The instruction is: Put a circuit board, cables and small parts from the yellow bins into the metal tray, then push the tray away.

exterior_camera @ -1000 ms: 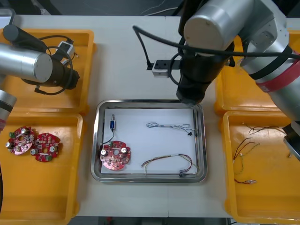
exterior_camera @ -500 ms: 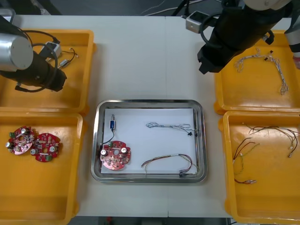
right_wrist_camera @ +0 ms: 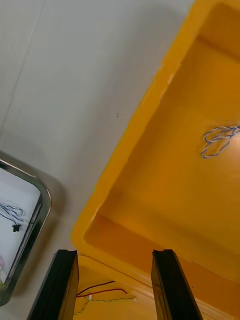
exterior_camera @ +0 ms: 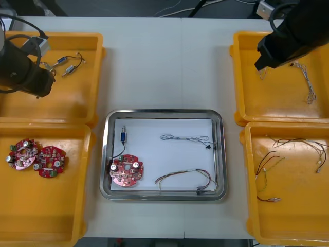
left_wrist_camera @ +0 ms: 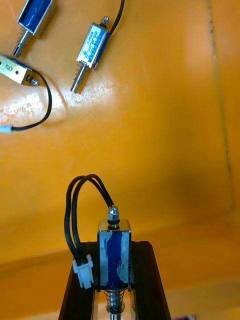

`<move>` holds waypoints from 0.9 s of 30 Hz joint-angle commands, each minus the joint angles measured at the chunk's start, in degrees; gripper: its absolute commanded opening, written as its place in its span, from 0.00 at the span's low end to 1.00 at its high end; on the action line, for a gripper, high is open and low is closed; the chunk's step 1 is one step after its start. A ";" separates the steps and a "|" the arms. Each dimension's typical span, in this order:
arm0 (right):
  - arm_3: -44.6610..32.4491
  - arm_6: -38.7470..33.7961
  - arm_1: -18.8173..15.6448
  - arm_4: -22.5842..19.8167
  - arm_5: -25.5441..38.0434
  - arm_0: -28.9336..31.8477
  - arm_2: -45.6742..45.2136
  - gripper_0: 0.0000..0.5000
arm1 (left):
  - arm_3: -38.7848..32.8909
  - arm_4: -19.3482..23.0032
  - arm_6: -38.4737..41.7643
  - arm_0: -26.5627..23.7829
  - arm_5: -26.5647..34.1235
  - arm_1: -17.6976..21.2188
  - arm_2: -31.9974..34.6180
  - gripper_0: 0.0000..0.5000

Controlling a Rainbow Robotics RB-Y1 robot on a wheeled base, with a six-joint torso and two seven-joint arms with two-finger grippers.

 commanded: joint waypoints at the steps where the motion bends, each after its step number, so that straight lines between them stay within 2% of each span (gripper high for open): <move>1: -1.43 -3.19 -3.53 1.53 0.21 2.03 -5.53 0.85 | -5.38 0.99 8.88 0.43 4.13 2.87 2.00 0.00; 5: -1.43 -3.46 -5.02 2.93 0.21 4.32 -8.34 0.85 | -9.69 1.25 14.24 0.43 8.09 2.78 1.82 0.00; 10: -1.43 -3.63 -5.99 3.73 0.21 6.60 -12.03 0.85 | -14.08 2.83 20.04 0.61 8.14 2.78 -0.73 0.00; 12: -1.43 -3.63 -6.51 4.43 0.21 7.92 -13.97 0.85 | -16.02 4.59 25.22 0.52 8.14 2.78 -2.75 0.00; 18: -1.43 -3.72 -7.66 7.07 0.21 9.59 -14.93 0.85 | -22.17 4.94 35.33 1.48 8.14 1.20 -7.67 0.00; 23: -1.43 -3.81 -7.74 9.09 0.21 10.29 -15.46 0.85 | -27.53 3.62 43.77 3.24 8.14 0.14 -12.95 0.00; 27: -1.34 -3.81 -7.74 9.26 0.21 11.35 -15.46 0.85 | -29.20 -0.95 47.28 3.42 8.14 -1.35 -18.83 0.00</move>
